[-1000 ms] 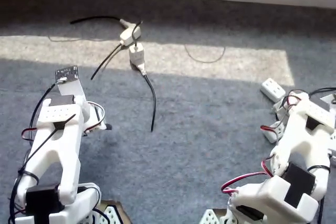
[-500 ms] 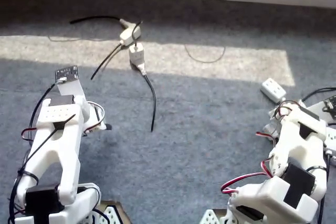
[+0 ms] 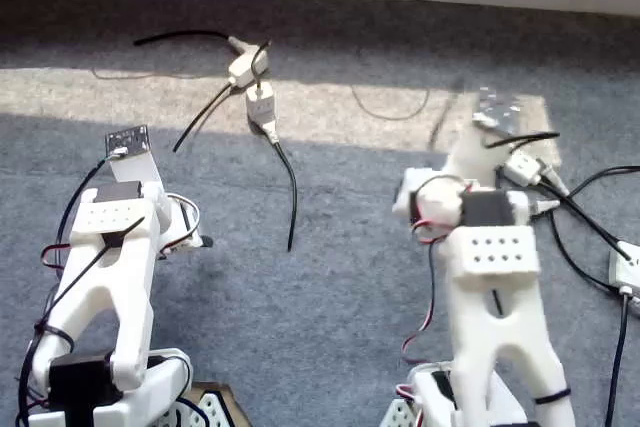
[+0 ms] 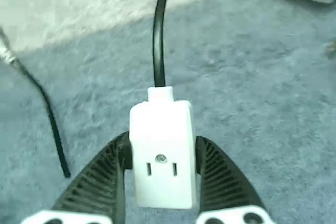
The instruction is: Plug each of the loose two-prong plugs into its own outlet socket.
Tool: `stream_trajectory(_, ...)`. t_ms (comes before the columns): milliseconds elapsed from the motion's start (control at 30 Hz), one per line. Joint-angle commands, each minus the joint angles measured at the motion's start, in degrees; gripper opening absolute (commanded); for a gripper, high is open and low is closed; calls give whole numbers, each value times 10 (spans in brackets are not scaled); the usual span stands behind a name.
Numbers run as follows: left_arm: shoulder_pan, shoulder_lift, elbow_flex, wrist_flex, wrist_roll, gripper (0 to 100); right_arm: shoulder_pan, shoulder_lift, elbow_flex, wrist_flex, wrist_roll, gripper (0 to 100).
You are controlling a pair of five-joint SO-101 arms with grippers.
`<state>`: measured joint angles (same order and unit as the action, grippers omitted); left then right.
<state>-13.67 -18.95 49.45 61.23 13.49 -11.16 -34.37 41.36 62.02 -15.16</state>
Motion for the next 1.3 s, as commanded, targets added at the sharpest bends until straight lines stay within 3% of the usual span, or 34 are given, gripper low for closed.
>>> stream_trajectory(0, 7, -7, -2, -11, 3, 259, -164, -84, 111, -107, 120, 13)
stream_trajectory(133, 7, -7, -2, -11, 3, 259, -194, -109, 253, -305, 151, 47)
stream_trajectory(300, 8, -5, -2, -11, 3, 259, -190, -83, 371, -432, 156, 299)
stream_trajectory(433, 8, -3, -2, -12, 3, 259, -187, -81, 380, -434, 156, 313)
stream_trajectory(600, 8, -3, -2, -12, 3, 259, -132, -113, 349, -404, 157, 313)
stream_trajectory(733, 8, -3, -2, -12, 3, 259, -99, -128, 354, -377, 220, 313)
stream_trajectory(1000, 8, -2, -2, -12, 3, 259, -154, -38, 412, -478, 225, 313)
stream_trajectory(1167, 8, -2, -2, -12, 3, 259, -171, 29, 373, -473, 225, 313)
stream_trajectory(1267, 9, -2, -2, -23, 3, 259, -216, 44, 343, -423, 225, 313)
